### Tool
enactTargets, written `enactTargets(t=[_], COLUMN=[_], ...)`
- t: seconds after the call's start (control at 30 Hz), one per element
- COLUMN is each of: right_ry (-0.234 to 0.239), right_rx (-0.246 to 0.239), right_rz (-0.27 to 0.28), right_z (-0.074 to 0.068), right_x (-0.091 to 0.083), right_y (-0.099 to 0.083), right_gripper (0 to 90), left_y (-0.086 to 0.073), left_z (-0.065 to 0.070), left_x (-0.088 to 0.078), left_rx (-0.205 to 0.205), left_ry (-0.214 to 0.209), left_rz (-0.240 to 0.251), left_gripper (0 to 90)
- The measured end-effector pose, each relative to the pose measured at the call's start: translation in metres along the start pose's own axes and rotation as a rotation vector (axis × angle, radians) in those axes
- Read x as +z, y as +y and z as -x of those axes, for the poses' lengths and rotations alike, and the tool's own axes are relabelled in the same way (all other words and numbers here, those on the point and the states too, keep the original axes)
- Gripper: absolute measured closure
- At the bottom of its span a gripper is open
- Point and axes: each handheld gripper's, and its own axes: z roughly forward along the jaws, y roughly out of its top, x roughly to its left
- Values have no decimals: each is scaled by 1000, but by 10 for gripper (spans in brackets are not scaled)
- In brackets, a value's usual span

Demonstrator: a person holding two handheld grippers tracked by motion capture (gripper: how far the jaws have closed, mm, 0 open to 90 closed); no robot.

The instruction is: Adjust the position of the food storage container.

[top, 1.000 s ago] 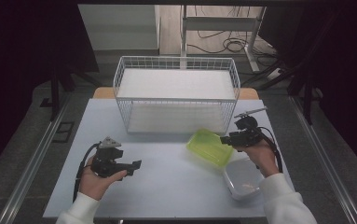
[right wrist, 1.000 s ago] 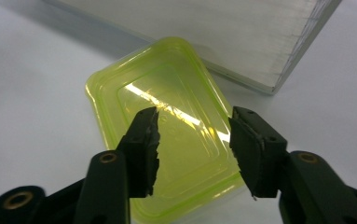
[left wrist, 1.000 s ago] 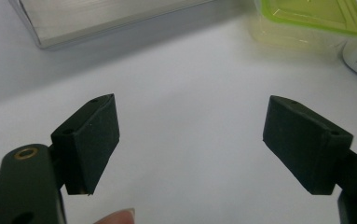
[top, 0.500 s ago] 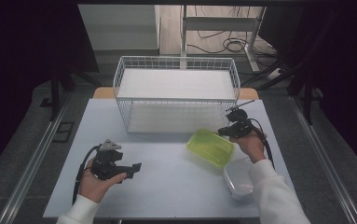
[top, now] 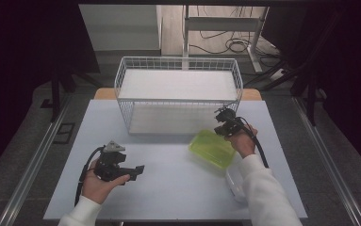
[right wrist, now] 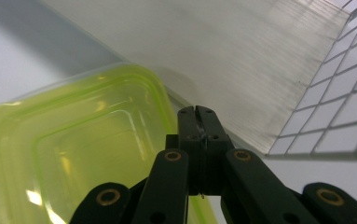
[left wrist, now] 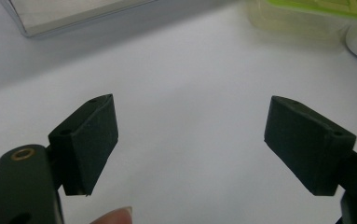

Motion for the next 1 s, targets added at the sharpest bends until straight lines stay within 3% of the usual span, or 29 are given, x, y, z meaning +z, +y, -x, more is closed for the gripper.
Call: enactTargets(t=[0.13, 0.3, 0.4, 0.77, 1.0], right_ry=[-28, -30, -24, 18, 40], right_rx=[-20, -33, -66, -209, -256], right_rz=[-8, -16, -19, -21, -7], right_z=[-1, -3, -7, -46, -61], right_x=[9, 14, 18, 27, 27], right_y=[1, 3, 6, 18, 25], right_gripper=[892, 892, 892, 892, 892], left_y=[0, -1, -1, -2, -3], left_z=[0, -1, -1, -2, -4], left_x=[1, 2, 3, 4, 5], left_rx=[7, 7, 7, 9, 4], left_ry=[-1, 0, 1, 1, 4], left_rz=[-5, -8, -13, -23, -27], left_gripper=[177, 177, 177, 177, 178])
